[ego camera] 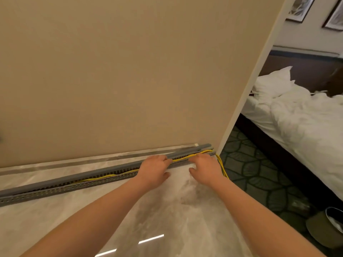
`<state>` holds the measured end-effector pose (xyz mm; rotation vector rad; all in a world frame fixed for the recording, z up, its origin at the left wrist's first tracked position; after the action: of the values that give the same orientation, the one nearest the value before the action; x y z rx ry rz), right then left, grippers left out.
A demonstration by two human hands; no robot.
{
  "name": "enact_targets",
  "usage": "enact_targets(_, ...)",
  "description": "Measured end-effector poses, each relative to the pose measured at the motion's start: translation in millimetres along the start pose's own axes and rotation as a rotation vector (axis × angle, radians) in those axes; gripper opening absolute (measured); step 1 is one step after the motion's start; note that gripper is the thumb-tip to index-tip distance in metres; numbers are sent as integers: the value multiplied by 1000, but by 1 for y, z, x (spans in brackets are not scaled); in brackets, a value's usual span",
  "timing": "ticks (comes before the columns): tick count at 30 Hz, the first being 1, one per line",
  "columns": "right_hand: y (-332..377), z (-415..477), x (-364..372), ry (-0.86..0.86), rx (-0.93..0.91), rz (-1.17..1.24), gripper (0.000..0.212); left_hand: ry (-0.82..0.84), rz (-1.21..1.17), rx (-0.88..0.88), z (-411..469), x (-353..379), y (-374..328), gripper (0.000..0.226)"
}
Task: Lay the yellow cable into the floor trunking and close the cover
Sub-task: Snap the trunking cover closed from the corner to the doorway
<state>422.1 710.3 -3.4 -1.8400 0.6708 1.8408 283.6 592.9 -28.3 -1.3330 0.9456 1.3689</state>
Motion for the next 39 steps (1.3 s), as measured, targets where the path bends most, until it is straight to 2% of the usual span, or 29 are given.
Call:
enact_targets(6, -66, 39, 3, -29, -9, 61, 32, -39, -74, -126, 52, 8, -37, 43)
enact_targets(12, -124, 83, 27, 74, -98, 243, 39, -26, -88, -251, 111, 27, -70, 45)
enact_targets(18, -144, 114, 55, 157, -21, 545, 44, 31, -118, -364, 138, 51, -79, 55)
enact_targets(22, -146, 129, 68, 190, 32, 812, 40, -6, -96, -349, 146, 61, -82, 57)
enact_targets(28, -148, 131, 68, 72, 45, 1023, 26, -52, -81, -344, 147, 59, -82, 59)
enact_targets(34, -159, 117, 66, 6, -11, 987, 13, -97, -33, -306, 146, 49, -94, 46)
enact_targets(39, -164, 109, 61, -43, -22, 874, 14, -88, -38, -292, 144, 49, -102, 42)
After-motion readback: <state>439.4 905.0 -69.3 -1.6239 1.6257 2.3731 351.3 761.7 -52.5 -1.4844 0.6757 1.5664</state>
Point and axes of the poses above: each hand's wrist, its own z-axis towards the middle knuckle, its own x-axis out of the palm, y = z × x, the point moved 3 cm from there along z, towards the middle knuckle, and after that the axes turned 1 degree about -y, right-handed, at the moved point
